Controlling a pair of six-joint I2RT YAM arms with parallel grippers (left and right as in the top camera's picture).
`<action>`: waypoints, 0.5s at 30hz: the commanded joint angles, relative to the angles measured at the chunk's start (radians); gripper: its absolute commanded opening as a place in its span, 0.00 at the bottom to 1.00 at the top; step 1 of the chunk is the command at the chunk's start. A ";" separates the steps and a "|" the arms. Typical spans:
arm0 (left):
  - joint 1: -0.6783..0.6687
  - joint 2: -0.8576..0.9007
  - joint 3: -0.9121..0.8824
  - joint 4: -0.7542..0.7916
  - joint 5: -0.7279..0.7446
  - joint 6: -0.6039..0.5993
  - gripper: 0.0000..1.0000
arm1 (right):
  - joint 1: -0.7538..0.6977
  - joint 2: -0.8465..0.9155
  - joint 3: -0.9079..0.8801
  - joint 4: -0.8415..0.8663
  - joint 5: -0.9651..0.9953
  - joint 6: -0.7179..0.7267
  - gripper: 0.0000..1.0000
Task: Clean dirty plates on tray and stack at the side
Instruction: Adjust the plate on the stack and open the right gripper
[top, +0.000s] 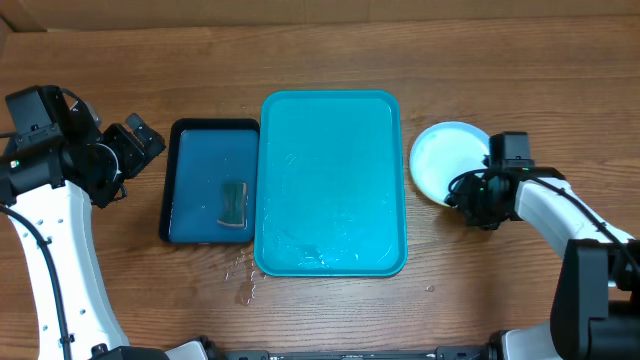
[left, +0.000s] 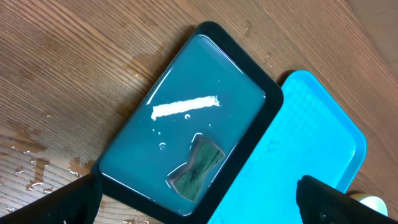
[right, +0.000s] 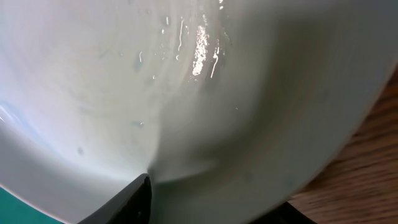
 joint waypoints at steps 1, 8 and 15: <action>0.002 -0.002 0.002 0.000 -0.002 -0.013 1.00 | 0.033 -0.002 -0.024 -0.001 -0.020 -0.001 0.49; 0.002 -0.002 0.002 0.001 -0.002 -0.013 1.00 | 0.040 -0.003 -0.018 -0.004 -0.014 -0.002 0.55; 0.002 -0.002 0.002 0.001 -0.002 -0.013 1.00 | 0.001 -0.003 0.142 -0.151 0.000 -0.040 0.69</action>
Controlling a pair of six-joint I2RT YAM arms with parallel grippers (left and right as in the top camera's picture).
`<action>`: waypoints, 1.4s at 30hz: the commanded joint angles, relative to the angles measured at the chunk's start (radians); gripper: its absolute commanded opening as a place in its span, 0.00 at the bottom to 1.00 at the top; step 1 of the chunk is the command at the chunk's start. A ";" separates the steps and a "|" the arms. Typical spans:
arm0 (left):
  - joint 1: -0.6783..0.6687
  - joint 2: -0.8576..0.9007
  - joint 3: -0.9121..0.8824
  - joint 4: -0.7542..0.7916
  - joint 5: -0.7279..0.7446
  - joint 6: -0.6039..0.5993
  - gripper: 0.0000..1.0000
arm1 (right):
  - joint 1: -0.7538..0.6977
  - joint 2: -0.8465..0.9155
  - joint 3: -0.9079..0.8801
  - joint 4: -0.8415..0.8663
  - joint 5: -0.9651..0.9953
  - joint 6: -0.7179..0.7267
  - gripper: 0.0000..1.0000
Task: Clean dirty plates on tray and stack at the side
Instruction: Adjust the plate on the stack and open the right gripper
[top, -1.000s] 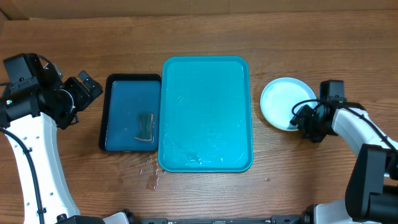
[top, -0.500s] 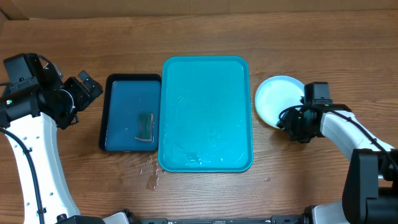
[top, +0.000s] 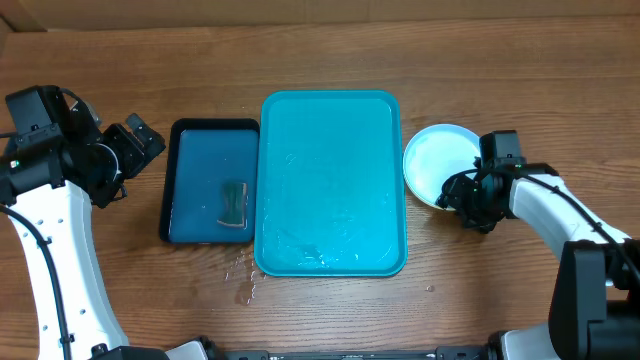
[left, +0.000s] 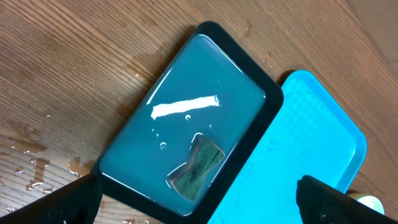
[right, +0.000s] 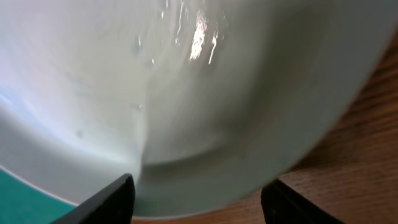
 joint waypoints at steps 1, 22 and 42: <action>0.002 -0.002 0.002 0.001 -0.002 -0.013 0.99 | -0.022 -0.001 0.131 -0.071 0.017 -0.041 0.71; 0.002 -0.002 0.002 0.001 -0.002 -0.013 1.00 | -0.024 -0.001 0.408 -0.151 0.061 -0.418 1.00; 0.002 -0.002 0.002 0.001 -0.002 -0.013 1.00 | -0.024 -0.001 0.407 -0.151 0.061 -0.418 1.00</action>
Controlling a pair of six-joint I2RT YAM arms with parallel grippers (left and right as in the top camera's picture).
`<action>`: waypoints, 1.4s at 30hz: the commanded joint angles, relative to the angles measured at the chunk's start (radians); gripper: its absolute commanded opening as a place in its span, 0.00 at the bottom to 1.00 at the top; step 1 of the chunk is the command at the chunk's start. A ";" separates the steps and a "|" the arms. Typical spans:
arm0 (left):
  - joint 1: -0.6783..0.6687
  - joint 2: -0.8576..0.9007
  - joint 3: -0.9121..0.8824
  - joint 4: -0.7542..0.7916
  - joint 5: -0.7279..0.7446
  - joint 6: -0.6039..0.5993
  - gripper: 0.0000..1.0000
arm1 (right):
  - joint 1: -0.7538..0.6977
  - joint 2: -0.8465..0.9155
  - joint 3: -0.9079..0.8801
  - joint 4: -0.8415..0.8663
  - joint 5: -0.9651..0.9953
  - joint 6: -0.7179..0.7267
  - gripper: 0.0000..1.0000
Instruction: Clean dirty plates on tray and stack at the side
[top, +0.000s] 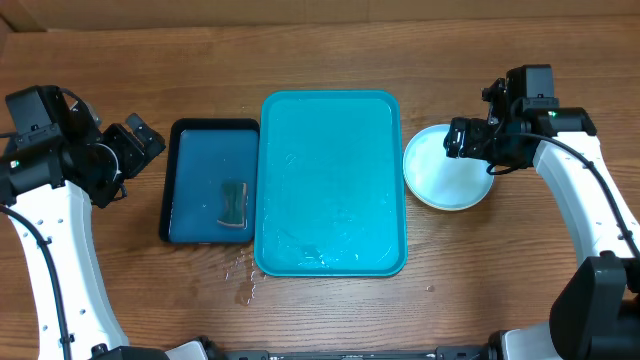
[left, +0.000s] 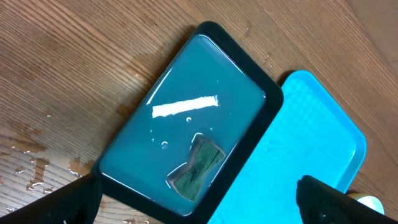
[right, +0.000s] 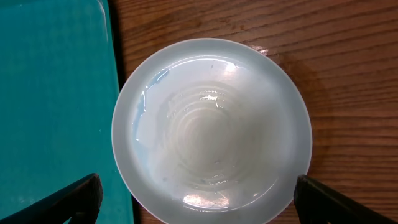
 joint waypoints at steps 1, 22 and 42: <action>0.002 -0.002 0.002 0.001 -0.001 -0.013 1.00 | -0.003 -0.003 0.016 0.004 0.006 -0.007 1.00; 0.002 -0.002 0.002 0.001 -0.001 -0.013 1.00 | 0.061 -0.236 0.014 0.004 0.006 -0.007 1.00; 0.002 -0.002 0.002 0.001 -0.001 -0.013 1.00 | 0.126 -0.967 0.014 0.004 0.006 -0.007 1.00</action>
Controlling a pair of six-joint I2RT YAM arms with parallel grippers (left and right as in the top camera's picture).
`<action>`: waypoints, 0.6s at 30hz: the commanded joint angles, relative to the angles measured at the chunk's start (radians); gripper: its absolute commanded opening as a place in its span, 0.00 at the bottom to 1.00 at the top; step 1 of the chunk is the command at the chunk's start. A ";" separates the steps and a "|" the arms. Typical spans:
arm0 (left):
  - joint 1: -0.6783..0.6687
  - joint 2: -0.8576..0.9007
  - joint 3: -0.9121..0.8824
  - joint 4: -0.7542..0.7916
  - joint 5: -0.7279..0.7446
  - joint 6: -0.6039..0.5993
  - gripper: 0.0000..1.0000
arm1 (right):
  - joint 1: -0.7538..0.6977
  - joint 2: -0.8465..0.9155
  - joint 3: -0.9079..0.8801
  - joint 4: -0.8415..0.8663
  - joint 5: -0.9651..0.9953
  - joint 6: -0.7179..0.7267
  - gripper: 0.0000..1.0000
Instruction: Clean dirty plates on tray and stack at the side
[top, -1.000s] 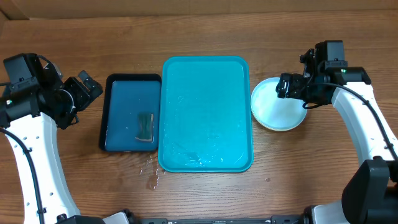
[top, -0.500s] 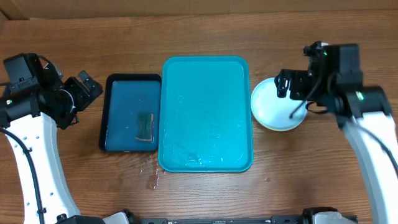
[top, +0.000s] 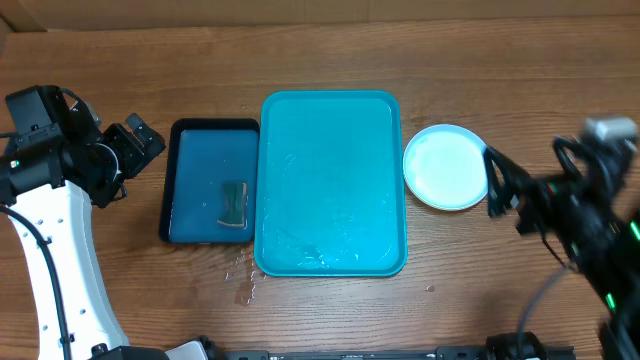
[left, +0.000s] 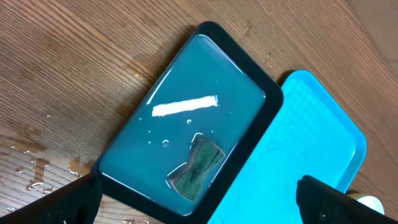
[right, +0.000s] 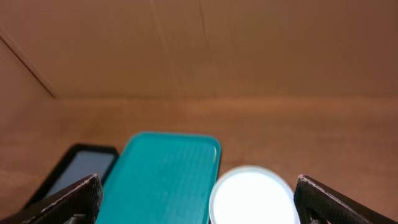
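One white plate (top: 446, 166) lies flat on the table just right of the bare teal tray (top: 332, 180); both also show in the right wrist view, the plate (right: 252, 195) and the tray (right: 164, 177). My right gripper (top: 505, 190), blurred, hangs open and empty right of the plate, its fingertips (right: 69, 200) wide apart. My left gripper (top: 135, 150) stays open at the far left, beside the black basin (top: 180, 150). No other plates show.
The black basin (left: 118, 140) holds water and a green sponge (left: 198, 167), with the tray's edge (left: 292, 87) against it. Water drops lie on the wood (top: 243, 280) in front of the basin. A cardboard wall (right: 199, 43) backs the table.
My right gripper was open straight above the plate; now it is drawn back to the right and front, looking across the table. The plate, the tray and my left arm have not moved.
My right gripper first held the white plate by its rim, right of the tray. Then its fingers stood apart at the rim, the plate a little nearer the tray. Later it hung open above the plate, and now it is off to the right.
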 joint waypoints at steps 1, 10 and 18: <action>0.002 -0.002 0.002 0.001 -0.002 -0.013 1.00 | 0.005 -0.106 0.014 0.003 0.001 -0.006 1.00; 0.002 -0.002 0.002 0.001 -0.002 -0.013 0.99 | 0.005 -0.299 0.014 -0.026 -0.009 0.004 1.00; 0.002 -0.002 0.002 0.001 -0.002 -0.013 1.00 | 0.005 -0.423 -0.011 -0.054 -0.014 0.003 1.00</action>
